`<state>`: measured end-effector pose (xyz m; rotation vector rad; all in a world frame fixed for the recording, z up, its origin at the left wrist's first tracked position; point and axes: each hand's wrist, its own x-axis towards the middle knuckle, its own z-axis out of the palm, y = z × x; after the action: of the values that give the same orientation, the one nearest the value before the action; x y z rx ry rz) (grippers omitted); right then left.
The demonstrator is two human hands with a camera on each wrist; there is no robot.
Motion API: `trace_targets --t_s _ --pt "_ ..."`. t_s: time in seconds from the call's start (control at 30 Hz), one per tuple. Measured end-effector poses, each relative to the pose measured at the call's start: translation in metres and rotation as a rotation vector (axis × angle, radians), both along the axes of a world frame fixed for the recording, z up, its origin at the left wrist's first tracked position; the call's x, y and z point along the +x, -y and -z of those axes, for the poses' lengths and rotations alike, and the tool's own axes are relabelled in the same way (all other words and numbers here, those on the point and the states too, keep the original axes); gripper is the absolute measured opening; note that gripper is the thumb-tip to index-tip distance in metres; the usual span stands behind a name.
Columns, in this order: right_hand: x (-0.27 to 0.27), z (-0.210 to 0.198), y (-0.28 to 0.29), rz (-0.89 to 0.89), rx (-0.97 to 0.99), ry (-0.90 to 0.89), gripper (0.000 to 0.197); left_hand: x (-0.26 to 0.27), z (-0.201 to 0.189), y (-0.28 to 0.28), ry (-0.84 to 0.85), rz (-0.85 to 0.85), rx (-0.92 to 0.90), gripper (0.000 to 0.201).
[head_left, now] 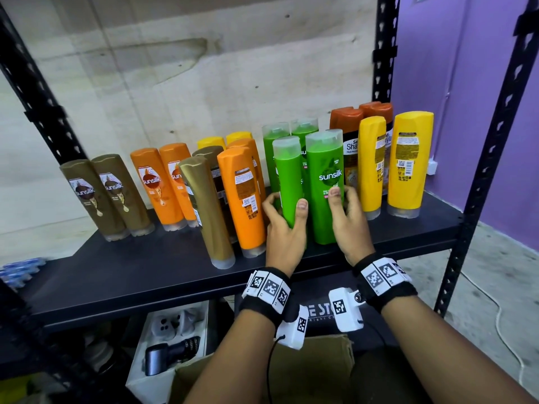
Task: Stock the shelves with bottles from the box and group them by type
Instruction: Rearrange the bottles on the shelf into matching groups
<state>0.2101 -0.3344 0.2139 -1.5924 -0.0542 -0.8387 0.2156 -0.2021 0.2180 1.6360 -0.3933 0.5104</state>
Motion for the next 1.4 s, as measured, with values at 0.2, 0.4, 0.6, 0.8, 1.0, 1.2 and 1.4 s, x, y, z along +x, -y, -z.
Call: trace_targets --t_s 0.2,0.4,0.6,0.8,1.0,1.2,1.4 --pt "-0.002 0.000 0.000 -0.014 -0.035 0.012 0.038 -0.005 -0.004 -0.003 -0.056 0.074 -0.040 0.035" --pt "-0.001 0.000 -0.001 -0.014 -0.030 -0.008 0.029 -0.005 -0.007 -0.005 -0.099 0.116 -0.117 0.016" --pt "-0.003 -0.001 -0.003 -0.015 -0.029 -0.019 0.022 -0.002 -0.003 -0.007 -0.065 0.058 -0.141 0.021" --pt "-0.003 -0.001 -0.003 -0.007 -0.029 -0.030 0.028 -0.003 -0.002 -0.006 -0.067 0.043 -0.128 0.019" --pt "-0.004 -0.001 -0.004 0.006 -0.046 -0.012 0.046 -0.004 0.000 -0.005 -0.055 0.020 -0.109 0.026" --pt "-0.015 -0.012 -0.004 -0.069 -0.073 0.001 0.061 -0.015 -0.004 -0.002 -0.008 -0.068 0.009 0.042" --pt "-0.022 -0.031 0.007 -0.143 -0.231 -0.096 0.068 -0.024 -0.012 -0.010 -0.025 -0.082 0.154 0.057"
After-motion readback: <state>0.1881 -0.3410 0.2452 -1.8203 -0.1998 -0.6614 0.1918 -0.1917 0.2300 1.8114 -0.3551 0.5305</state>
